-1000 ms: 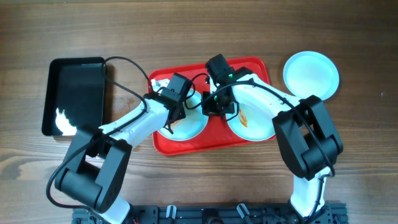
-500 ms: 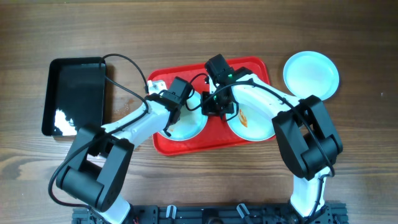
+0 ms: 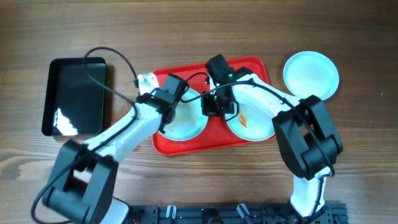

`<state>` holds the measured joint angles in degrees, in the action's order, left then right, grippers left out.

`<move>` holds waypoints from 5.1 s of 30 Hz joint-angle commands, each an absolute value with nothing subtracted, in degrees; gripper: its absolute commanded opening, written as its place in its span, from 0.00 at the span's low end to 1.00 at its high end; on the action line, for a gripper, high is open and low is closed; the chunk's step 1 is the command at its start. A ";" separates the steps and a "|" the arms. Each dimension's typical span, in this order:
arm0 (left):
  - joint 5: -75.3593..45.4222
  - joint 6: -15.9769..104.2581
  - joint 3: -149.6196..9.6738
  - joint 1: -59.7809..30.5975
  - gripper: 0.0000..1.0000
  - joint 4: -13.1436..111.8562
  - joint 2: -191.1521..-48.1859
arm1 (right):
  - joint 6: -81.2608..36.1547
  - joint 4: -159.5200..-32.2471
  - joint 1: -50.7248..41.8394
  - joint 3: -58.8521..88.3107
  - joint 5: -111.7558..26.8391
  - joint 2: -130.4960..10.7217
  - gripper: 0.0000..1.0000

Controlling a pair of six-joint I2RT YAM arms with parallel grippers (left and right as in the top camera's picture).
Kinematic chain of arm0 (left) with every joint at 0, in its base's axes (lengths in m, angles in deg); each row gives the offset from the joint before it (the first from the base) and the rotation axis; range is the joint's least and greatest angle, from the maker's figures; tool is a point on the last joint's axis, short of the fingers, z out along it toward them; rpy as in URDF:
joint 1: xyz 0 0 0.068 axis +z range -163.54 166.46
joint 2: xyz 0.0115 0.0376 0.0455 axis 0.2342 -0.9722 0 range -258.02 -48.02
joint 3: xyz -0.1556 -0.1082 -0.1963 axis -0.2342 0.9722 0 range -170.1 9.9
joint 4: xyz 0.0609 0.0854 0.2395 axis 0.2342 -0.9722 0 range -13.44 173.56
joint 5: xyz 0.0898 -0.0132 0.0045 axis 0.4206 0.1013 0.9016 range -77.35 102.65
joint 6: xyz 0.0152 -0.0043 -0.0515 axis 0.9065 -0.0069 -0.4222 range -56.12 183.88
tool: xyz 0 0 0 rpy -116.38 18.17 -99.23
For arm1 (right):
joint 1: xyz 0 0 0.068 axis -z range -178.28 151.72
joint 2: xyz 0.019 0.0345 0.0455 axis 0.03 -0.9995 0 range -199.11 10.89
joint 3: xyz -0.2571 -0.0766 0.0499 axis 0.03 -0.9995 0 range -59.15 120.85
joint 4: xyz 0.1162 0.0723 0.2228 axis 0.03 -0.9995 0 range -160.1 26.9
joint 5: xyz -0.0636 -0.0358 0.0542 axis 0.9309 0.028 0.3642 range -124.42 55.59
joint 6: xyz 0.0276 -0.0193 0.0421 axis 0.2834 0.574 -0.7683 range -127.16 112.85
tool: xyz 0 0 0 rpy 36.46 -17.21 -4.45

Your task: Clean dirty plates on tray and stack at the side

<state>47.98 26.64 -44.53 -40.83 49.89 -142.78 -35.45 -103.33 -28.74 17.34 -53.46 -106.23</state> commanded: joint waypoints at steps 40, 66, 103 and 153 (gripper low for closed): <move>25.51 24.15 -45.30 -40.66 0.04 34.83 -115.53 | -17.37 -103.24 -34.97 25.82 9.77 -87.61 0.04; 25.49 24.13 -45.27 -40.66 0.04 34.46 -118.54 | -31.80 -108.40 -39.86 25.65 -13.62 -88.38 0.04; 12.75 24.17 -45.17 -40.70 0.04 53.69 -146.67 | -37.20 -106.63 -33.33 24.60 -34.69 -108.01 0.04; 15.04 24.37 -50.80 -42.05 0.04 49.04 -147.18 | -38.81 -99.79 -33.13 17.28 -35.96 -108.05 0.04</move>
<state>25.71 24.70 -49.93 -41.66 48.86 -147.55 -38.44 -99.19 -33.52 19.29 -38.27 -106.32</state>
